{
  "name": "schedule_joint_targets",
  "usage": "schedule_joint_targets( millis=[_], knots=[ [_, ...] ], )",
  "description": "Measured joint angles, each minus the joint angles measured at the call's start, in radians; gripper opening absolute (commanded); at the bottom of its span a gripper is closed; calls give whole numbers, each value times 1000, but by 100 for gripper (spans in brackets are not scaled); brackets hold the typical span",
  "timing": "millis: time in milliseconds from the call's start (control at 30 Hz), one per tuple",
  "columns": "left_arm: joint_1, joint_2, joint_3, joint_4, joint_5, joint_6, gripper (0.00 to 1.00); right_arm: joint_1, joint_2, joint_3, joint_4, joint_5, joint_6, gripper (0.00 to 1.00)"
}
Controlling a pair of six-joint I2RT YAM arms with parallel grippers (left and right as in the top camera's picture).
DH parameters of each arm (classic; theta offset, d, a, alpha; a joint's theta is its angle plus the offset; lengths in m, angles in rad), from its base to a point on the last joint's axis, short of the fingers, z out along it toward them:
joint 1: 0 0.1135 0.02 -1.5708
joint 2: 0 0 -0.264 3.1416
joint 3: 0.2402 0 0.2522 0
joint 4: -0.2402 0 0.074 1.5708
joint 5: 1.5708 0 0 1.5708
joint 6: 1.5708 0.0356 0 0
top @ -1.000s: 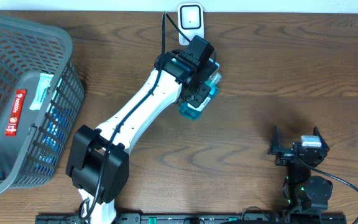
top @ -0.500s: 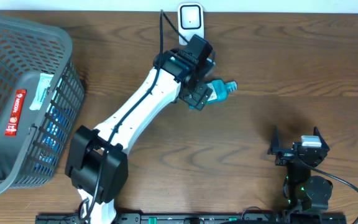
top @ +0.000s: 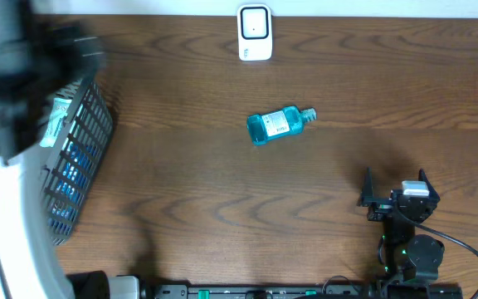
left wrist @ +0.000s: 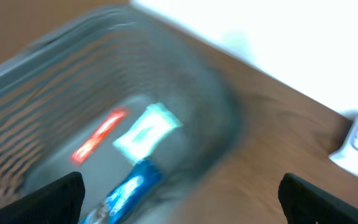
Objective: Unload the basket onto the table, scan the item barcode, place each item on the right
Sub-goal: 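Return the left gripper to the basket and grasp the blue Oreo pack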
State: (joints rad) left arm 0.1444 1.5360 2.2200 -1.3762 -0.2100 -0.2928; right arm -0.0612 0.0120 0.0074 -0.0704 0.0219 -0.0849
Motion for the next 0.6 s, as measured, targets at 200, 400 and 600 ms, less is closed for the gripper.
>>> schedule_joint_targets(
  millis=[200,400,600],
  knots=[
    [324,43,-134,-19,196,61,92,0,0,0,0,0,0,99],
    [422,118,-456,95,286,111,88,0,0,0,0,0,0,99],
    [422,119,-757,280,317,140,89,0,0,0,0,0,0,99]
  ],
)
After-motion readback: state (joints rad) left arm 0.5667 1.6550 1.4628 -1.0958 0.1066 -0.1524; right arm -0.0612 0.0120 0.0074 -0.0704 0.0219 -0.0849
